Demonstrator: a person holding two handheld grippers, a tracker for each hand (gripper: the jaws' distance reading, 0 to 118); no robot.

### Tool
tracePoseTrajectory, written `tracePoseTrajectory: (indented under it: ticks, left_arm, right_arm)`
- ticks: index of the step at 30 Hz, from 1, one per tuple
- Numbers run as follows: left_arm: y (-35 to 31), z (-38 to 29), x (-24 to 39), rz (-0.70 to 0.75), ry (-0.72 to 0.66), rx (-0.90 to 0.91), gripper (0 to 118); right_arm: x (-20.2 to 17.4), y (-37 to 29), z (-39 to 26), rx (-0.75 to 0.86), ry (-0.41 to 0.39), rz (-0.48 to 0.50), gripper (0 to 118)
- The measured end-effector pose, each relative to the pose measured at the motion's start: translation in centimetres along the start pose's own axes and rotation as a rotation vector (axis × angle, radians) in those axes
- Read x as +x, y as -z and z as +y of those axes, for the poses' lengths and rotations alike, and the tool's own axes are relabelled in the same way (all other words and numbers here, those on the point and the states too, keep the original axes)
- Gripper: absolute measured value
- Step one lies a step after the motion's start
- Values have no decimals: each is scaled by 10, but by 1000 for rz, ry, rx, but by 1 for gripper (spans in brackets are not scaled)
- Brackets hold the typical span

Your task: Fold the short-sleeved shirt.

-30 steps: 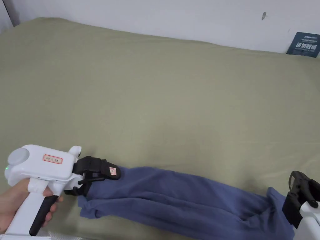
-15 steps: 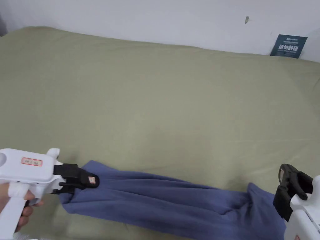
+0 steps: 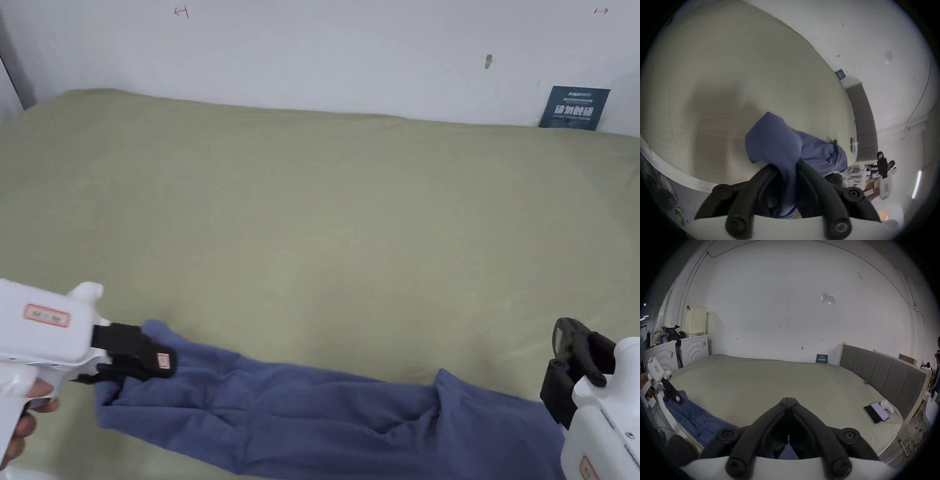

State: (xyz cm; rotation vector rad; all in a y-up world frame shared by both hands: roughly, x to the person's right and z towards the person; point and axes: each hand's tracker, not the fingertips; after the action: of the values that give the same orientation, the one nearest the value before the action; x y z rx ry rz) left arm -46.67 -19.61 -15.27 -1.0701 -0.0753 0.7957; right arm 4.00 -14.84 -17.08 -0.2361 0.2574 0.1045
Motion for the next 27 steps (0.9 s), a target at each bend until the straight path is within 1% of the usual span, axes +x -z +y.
tracePoseTrajectory:
  ticks: [1,4,6,13,14,15,16,17,18,19,21,22,23,26,27]
  left_arm:
    - [4,0,14,12,1,-5,10]
    - [21,-5,64,69,116,-3,10]
    - [36,-10,89,108,149,-22,10]
    - [130,-37,161,135,264,-105,10]
    - [140,-38,165,180,314,-101,10]
    - [158,-41,169,187,315,-112,10]
    - [175,-45,174,207,343,-121,16]
    - [188,-49,175,214,343,-117,41]
    - [203,-53,175,225,334,-135,80]
    - [212,-57,176,212,331,-147,107]
    - [218,-61,173,127,318,-141,104]
    - [214,-61,172,119,304,-123,104]
    - [207,-62,172,107,290,-114,104]
    - [174,-55,158,-3,222,-96,104]
    - [158,-53,152,-37,206,-62,100]
  right_arm:
    - [1,-2,-1,1,0,-2,0]
    - [10,-9,-2,3,0,-11,0]
    - [17,-12,-3,1,6,-24,0]
    - [45,-18,-8,-9,42,-89,0]
    - [47,-19,-9,-9,44,-95,0]
    - [50,-20,-9,-12,48,-103,0]
    - [53,-21,-9,-14,53,-107,0]
    - [55,-22,-10,-14,54,-111,0]
    - [57,-23,-10,-17,53,-119,0]
    - [58,-24,-11,-17,53,-122,0]
    - [61,-26,-11,-21,56,-128,0]
    - [62,-27,-11,-24,55,-128,0]
    - [62,-27,-12,-26,52,-129,0]
    - [61,-24,-14,-34,45,-127,0]
    - [60,-22,-14,-37,49,-124,0]
